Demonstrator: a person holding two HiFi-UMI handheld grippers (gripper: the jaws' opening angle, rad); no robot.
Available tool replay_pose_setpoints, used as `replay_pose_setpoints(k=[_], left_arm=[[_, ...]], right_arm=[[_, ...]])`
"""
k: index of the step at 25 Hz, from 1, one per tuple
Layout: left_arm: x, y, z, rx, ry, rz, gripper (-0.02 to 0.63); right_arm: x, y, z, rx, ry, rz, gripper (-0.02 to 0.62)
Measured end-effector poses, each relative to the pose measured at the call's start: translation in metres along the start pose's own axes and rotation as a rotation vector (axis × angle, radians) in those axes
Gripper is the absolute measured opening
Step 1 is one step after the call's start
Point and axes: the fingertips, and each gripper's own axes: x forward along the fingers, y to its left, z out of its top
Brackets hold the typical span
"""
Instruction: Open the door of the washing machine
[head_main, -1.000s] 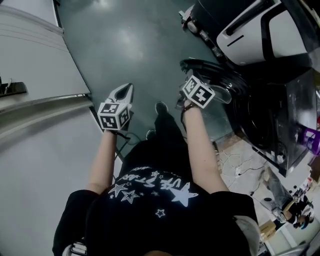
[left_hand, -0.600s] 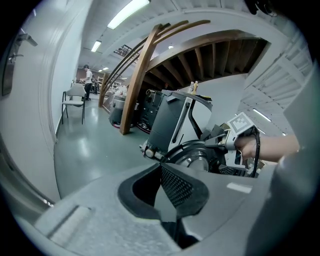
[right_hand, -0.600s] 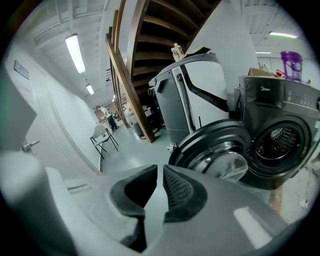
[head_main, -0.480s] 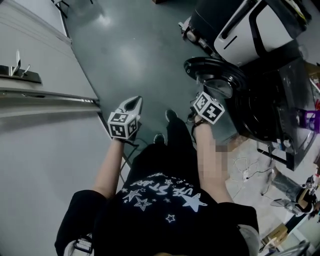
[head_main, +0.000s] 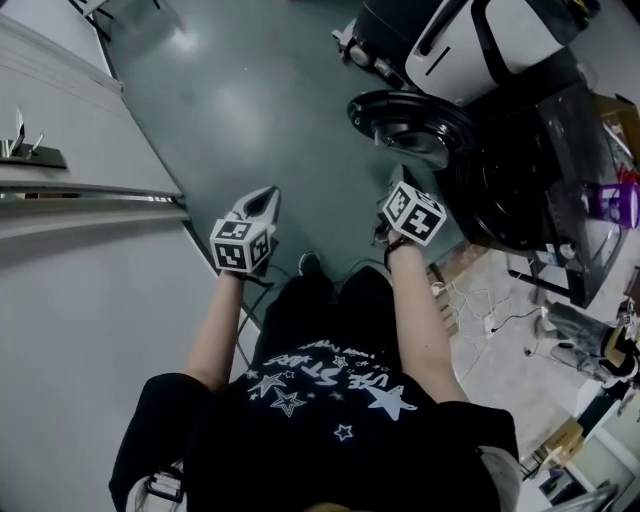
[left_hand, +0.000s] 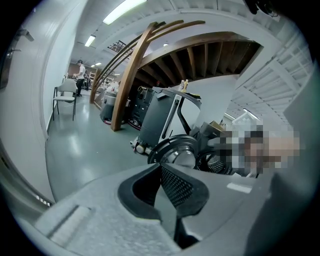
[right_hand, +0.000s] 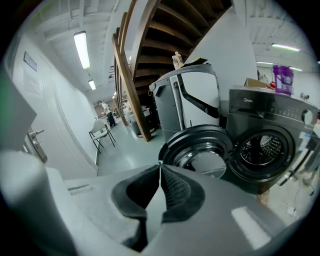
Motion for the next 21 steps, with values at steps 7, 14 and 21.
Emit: replay_pose_setpoints(k=[7, 14, 21], left_arm=[[0.012, -0.034, 0.001, 0.031, 0.018, -0.026, 0.011], [0.019, -0.093, 0.013, 0.085, -0.010, -0.043, 0.011], [0.017, -0.164, 0.005, 0.145, -0.016, -0.069, 0.011]], right_arm=[[-0.022, -0.029, -0.007, -0.061, 0.000, 0.010, 0.009], [-0.059, -0.062, 0.008, -0.147, -0.091, 0.058, 0.008], [-0.109, -0.095, 0.001, -0.189, -0.147, 0.165, 0.005]])
